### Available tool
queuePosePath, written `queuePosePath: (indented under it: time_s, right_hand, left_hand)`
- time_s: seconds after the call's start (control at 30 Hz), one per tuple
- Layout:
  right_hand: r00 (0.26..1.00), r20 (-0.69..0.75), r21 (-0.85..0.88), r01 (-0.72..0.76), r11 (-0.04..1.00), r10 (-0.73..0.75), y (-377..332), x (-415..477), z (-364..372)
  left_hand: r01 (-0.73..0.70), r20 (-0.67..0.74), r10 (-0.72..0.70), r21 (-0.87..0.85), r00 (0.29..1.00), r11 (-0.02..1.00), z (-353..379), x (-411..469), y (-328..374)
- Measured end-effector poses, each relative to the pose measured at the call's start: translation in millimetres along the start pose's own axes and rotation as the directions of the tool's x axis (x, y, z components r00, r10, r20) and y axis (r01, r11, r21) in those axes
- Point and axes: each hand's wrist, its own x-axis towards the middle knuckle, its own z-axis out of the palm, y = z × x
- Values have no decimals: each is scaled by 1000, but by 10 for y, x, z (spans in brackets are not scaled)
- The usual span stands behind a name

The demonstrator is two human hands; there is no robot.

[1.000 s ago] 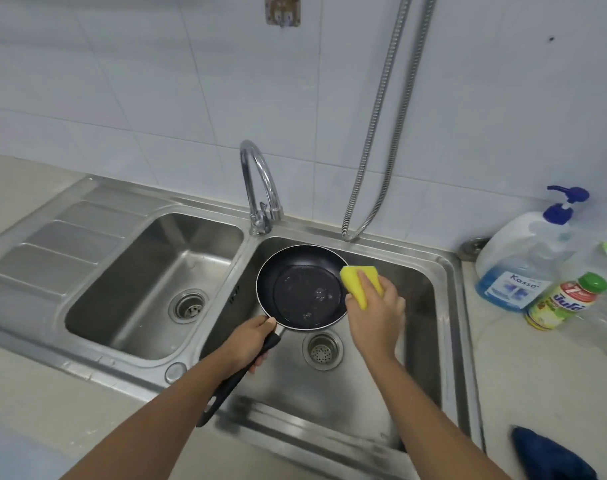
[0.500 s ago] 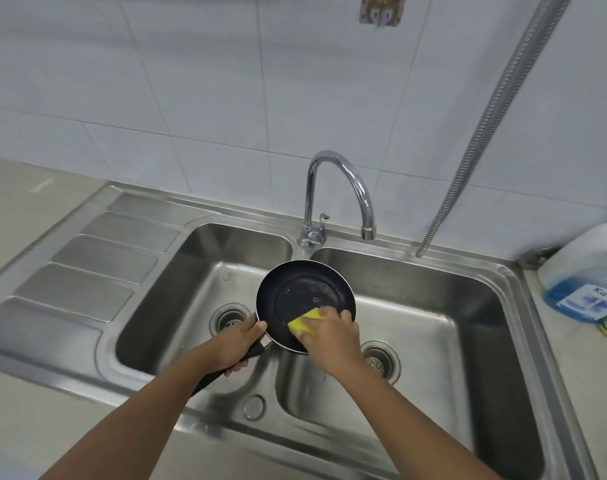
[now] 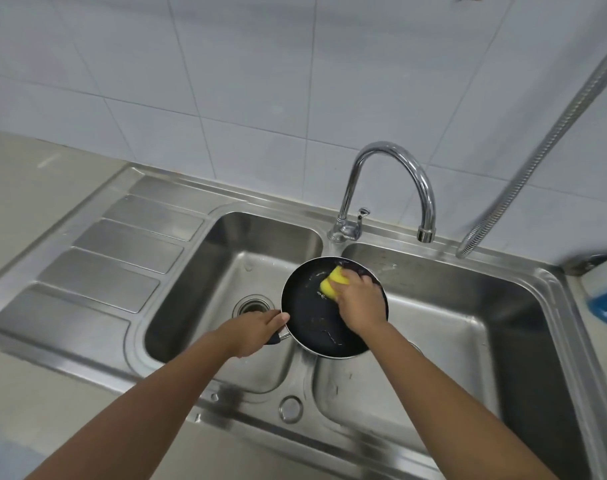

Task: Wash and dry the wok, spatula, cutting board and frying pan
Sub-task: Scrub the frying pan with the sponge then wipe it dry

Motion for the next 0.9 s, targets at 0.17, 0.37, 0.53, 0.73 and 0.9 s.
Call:
queuePosePath:
  time_s: [0.17, 0.37, 0.53, 0.73, 0.9]
  right_hand:
    - [996, 81, -4, -28, 1000, 28, -9, -538, 74]
    - [995, 54, 167, 75, 983, -85, -541, -439, 209]
    - [998, 55, 86, 24, 996, -29, -208, -24, 104]
    - [997, 64, -93, -31, 995, 38, 73, -488, 104]
    - [992, 111, 128, 46, 991, -60, -439, -465, 192]
  left_hand:
    - [-39, -51, 48, 153, 998, 987, 17, 68, -48]
    - [-56, -92, 90, 315, 992, 947, 8, 119, -1]
    - [-20, -171, 75, 302, 982, 953, 59, 141, -20]
    - [-12, -105, 47, 314, 993, 949, 13, 210, -43]
    - [33, -120, 0, 275, 993, 961, -68, 197, 80]
